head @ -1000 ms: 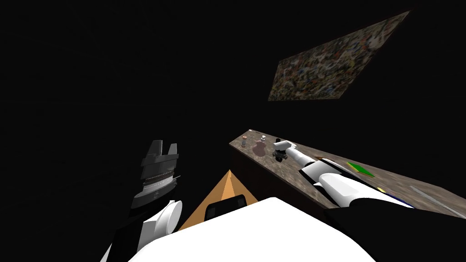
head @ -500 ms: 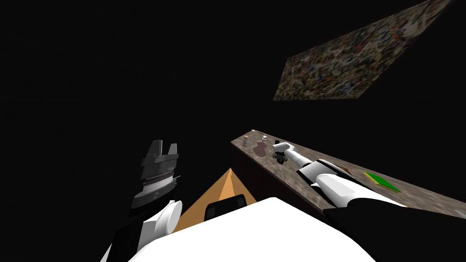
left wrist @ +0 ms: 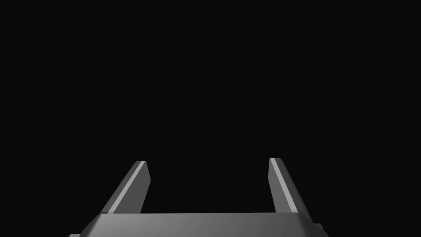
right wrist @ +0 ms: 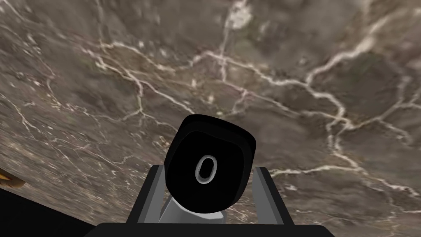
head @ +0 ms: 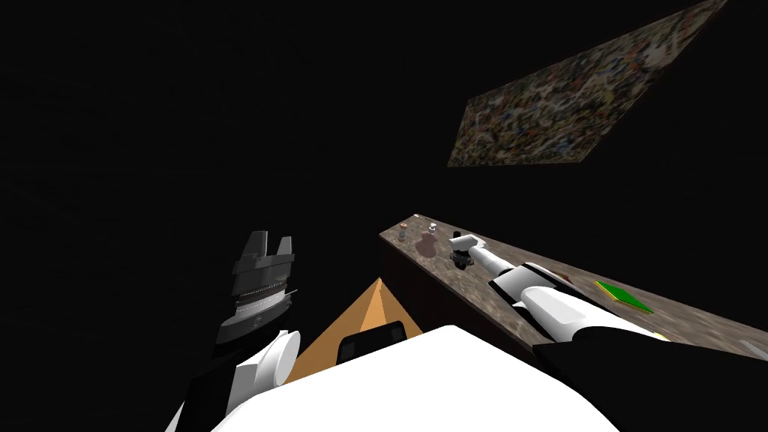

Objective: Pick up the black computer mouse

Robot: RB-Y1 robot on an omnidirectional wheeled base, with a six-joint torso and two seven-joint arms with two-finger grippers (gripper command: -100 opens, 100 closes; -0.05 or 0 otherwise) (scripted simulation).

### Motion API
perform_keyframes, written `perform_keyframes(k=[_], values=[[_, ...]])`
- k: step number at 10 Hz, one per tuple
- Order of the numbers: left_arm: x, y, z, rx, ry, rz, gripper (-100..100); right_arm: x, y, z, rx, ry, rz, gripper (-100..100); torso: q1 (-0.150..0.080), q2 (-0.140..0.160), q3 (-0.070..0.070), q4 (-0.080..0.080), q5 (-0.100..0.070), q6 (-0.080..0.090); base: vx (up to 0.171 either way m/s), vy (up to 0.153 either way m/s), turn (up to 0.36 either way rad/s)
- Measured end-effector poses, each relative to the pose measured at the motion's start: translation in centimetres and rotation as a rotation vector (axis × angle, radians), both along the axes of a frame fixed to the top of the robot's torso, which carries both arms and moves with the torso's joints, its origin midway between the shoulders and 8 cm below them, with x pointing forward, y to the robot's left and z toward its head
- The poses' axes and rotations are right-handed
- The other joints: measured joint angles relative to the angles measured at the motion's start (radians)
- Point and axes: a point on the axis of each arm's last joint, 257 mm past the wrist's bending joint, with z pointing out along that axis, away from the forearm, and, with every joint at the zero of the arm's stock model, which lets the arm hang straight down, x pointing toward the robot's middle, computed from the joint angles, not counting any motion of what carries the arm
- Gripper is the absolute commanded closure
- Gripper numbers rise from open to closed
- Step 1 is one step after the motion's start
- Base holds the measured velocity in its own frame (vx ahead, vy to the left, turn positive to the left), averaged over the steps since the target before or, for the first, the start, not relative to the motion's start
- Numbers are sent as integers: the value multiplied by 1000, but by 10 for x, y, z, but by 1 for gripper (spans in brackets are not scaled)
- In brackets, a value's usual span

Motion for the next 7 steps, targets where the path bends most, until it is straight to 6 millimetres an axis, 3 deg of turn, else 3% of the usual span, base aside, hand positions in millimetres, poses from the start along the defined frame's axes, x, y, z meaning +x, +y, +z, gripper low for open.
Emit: perform_keyframes(k=[1,2,6,7], values=[[0,0,0,0,0,0,0,0,0,0,0,0,0,0,0,0,0,0,0,0,0,0,0],[0,0,0,0,0,0,0,0,0,0,0,0,0,100,0,0,0,0,0,0,78,68,-193],[0,0,0,0,0,0,0,10,0,15,2,-2,64,100,7,-5,-3,-1,2,0,85,89,-162],[0,0,0,0,0,0,0,10,0,15,2,0,67,0,4,-3,-2,0,1,-1,6,9,7]])
